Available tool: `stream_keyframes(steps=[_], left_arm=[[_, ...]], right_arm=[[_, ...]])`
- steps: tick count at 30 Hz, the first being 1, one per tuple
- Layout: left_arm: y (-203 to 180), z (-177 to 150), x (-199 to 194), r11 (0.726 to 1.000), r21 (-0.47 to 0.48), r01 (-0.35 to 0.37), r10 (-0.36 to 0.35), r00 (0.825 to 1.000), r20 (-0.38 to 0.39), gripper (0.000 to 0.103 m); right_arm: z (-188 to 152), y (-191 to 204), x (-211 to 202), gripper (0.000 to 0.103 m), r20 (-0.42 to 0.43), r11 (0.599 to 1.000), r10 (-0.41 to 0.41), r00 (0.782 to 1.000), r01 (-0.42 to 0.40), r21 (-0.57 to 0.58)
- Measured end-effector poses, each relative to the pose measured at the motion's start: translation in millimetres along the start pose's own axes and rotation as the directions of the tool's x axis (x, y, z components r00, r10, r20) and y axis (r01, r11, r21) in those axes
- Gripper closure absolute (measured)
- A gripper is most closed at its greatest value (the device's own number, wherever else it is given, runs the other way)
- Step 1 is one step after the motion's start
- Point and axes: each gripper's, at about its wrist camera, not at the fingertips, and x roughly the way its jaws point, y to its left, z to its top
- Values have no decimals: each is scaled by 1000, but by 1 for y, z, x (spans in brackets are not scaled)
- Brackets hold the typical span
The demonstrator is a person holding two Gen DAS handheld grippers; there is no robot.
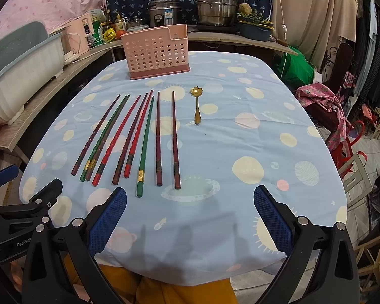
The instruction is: Organize utensils
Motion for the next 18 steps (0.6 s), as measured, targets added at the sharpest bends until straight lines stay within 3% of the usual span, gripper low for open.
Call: stream_keyframes(steps=[18], left_arm=[[1, -1, 2, 1000, -1, 2, -2, 1000, -1, 7]], right_arm=[[0, -1, -1, 7, 1, 1000, -1, 1000, 1, 1]])
